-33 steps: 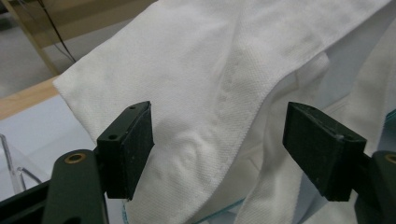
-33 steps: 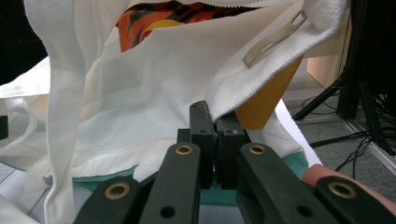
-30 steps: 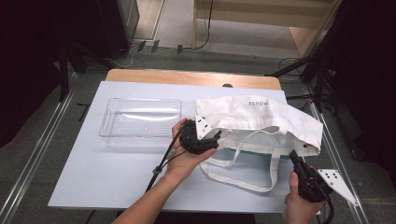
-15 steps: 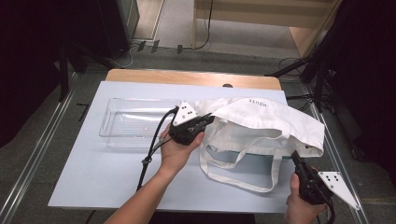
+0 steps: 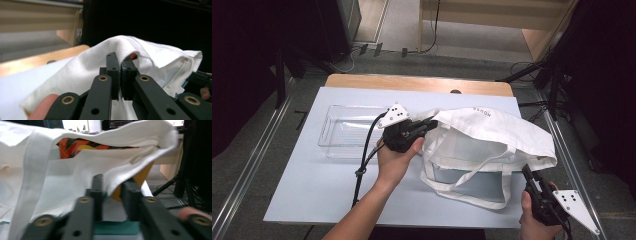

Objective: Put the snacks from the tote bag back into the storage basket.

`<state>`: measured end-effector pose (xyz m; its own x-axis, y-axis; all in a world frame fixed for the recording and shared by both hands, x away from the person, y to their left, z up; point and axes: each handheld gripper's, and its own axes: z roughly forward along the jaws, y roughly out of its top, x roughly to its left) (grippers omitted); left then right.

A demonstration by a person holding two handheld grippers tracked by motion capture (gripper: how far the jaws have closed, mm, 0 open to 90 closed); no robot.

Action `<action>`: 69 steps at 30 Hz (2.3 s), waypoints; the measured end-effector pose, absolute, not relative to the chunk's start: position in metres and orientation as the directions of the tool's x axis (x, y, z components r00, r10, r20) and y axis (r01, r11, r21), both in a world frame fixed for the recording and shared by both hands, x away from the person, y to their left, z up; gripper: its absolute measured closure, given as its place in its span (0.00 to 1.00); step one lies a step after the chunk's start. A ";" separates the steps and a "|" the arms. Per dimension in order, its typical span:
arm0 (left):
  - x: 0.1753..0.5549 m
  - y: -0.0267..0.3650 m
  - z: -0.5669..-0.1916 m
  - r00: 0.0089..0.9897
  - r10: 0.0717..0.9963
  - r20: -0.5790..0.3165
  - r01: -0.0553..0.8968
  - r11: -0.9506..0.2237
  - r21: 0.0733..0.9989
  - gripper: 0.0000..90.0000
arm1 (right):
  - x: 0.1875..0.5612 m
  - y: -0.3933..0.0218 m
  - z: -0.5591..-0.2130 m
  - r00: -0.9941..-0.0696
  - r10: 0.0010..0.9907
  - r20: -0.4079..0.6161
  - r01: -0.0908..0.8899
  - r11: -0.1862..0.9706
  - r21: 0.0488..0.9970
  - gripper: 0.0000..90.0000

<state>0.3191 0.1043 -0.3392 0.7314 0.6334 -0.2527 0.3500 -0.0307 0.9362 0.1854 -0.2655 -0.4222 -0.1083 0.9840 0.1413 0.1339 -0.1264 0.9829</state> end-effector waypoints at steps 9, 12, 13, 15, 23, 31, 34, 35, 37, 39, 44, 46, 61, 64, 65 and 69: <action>0.318 0.102 -0.338 0.705 0.688 -0.169 0.298 -0.072 0.952 0.72 | 0.188 -0.279 -0.408 0.010 0.992 0.125 0.100 -0.126 0.987 0.41; 0.322 0.102 -0.341 0.687 0.707 -0.168 0.315 -0.081 0.946 0.64 | 0.189 -0.283 -0.398 -0.001 0.997 0.073 0.087 -0.072 0.994 0.38; 0.323 0.103 -0.341 0.684 0.711 -0.162 0.316 -0.089 0.945 0.63 | 0.191 -0.283 -0.396 -0.024 0.998 0.055 0.093 -0.052 0.994 0.38; 0.323 0.102 -0.340 0.681 0.715 -0.155 0.305 -0.085 0.948 0.62 | 0.194 -0.284 -0.393 -0.052 0.998 0.020 0.101 -0.015 0.995 0.37; 0.322 0.090 -0.334 0.688 0.719 -0.098 0.265 -0.124 0.956 0.60 | 0.205 -0.279 -0.385 -0.132 0.987 -0.096 0.037 0.102 0.994 0.52; 0.329 0.082 -0.340 0.728 0.682 -0.068 0.263 -0.186 0.947 0.79 | 0.212 -0.283 -0.381 -0.253 0.964 -0.085 0.019 0.093 0.996 1.00; 0.329 0.077 -0.341 0.712 0.701 -0.035 0.242 -0.198 0.950 0.80 | 0.212 -0.284 -0.377 -0.275 0.959 -0.061 0.003 0.065 0.998 1.00; 0.331 0.076 -0.341 0.703 0.711 -0.030 0.238 -0.195 0.952 0.78 | 0.212 -0.284 -0.375 -0.278 0.959 -0.053 -0.004 0.055 0.999 1.00; 0.339 0.072 -0.344 0.691 0.723 -0.027 0.242 -0.196 0.950 0.69 | 0.212 -0.284 -0.370 -0.292 0.956 -0.039 -0.016 0.036 0.999 1.00; 0.348 0.067 -0.346 0.691 0.723 -0.010 0.241 -0.217 0.946 0.67 | 0.213 -0.283 -0.366 -0.304 0.952 -0.036 -0.026 0.030 0.999 1.00; 0.364 0.058 -0.345 0.711 0.703 0.013 0.250 -0.271 0.930 0.80 | 0.214 -0.285 -0.366 -0.310 0.951 -0.009 -0.028 0.000 1.000 1.00; 0.370 0.059 -0.348 0.723 0.689 -0.051 0.298 -0.245 0.923 0.90 | 0.213 -0.287 -0.368 -0.310 0.951 0.003 -0.024 -0.011 1.000 1.00; 0.367 0.048 -0.385 0.777 0.626 -0.065 0.399 -0.411 0.820 0.63 | 0.222 -0.287 -0.360 -0.300 0.954 0.014 -0.049 -0.030 0.998 1.00; 0.352 0.056 -0.376 0.763 0.645 -0.040 0.351 -0.362 0.863 0.47 | 0.221 -0.288 -0.362 -0.302 0.953 0.022 -0.048 -0.039 0.998 1.00; 0.348 0.058 -0.372 0.766 0.641 -0.043 0.343 -0.351 0.871 0.43 | 0.220 -0.289 -0.362 -0.301 0.953 0.027 -0.046 -0.042 0.998 1.00; 0.335 0.059 -0.364 0.767 0.641 -0.027 0.318 -0.343 0.884 0.33 | 0.219 -0.290 -0.363 -0.302 0.952 0.043 -0.046 -0.059 0.997 1.00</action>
<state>0.3348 0.0589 -0.3643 0.7670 0.6411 -0.0266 0.3177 -0.3434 0.8838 0.2189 -0.2896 -0.3628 -0.3017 0.9524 0.0429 -0.0457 -0.0594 0.9972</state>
